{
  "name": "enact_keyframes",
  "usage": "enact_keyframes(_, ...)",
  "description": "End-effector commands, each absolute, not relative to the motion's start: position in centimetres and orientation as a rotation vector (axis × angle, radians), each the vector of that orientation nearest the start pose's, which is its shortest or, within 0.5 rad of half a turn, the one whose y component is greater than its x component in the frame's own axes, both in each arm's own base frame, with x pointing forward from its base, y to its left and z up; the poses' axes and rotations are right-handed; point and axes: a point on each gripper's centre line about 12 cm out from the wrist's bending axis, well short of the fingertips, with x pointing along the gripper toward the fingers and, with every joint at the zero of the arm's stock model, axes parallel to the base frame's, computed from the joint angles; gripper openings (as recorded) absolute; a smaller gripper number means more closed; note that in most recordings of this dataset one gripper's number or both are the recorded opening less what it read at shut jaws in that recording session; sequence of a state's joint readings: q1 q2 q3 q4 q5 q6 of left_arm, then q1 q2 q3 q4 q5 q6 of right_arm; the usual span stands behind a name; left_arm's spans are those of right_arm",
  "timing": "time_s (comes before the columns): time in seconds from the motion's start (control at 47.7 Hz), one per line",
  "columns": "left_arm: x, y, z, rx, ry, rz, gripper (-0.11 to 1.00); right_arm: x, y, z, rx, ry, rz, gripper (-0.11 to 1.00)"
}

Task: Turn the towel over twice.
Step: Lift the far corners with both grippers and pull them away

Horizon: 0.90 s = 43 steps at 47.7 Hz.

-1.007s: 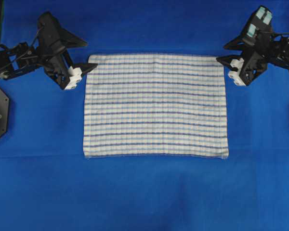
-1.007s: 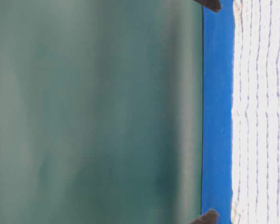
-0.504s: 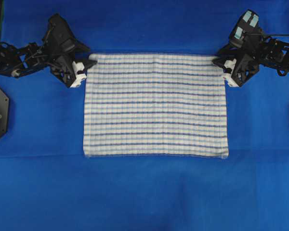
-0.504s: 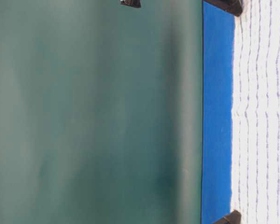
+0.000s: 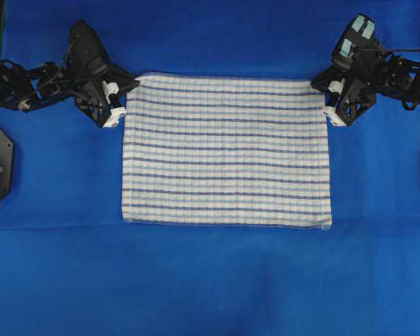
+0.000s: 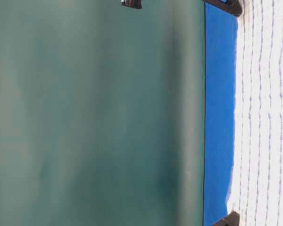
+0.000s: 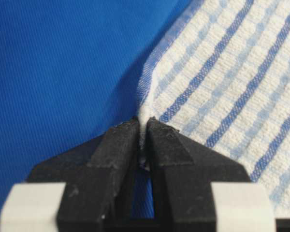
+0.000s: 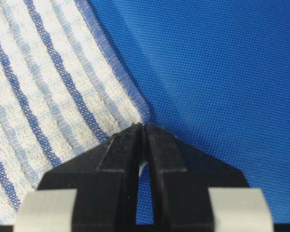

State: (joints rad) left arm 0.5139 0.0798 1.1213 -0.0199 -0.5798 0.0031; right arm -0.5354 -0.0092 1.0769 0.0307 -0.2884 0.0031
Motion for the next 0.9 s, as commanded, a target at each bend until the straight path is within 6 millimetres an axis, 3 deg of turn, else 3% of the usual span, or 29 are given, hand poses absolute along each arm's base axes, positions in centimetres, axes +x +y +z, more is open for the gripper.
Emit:
enact_keyframes(0.0, 25.4, 14.5, 8.8, -0.161, 0.551, 0.518, 0.03, 24.9, -15.2, 9.4, 0.225, 0.707, -0.539, 0.05)
enact_keyframes(0.231, 25.8, 14.8, 12.1, -0.124, 0.452, 0.520, 0.03, 24.0, -17.1, 11.6, 0.220, 0.630, -0.609, 0.05)
enact_keyframes(0.42, 26.1, 15.8, 15.4, -0.100, 0.359, 0.546, 0.03, 23.5, -18.6, 14.8, 0.190, 0.545, -0.655, 0.05)
enact_keyframes(0.692, 25.7, 18.2, 21.3, -0.062, 0.262, 0.615, 0.03, 23.3, -20.2, 21.6, 0.097, 0.463, -0.686, 0.05)
enact_keyframes(0.881, 25.6, 18.5, 25.1, 0.051, 0.223, 0.617, 0.03, 22.9, -20.9, 26.1, 0.029, 0.400, -0.709, 0.05)
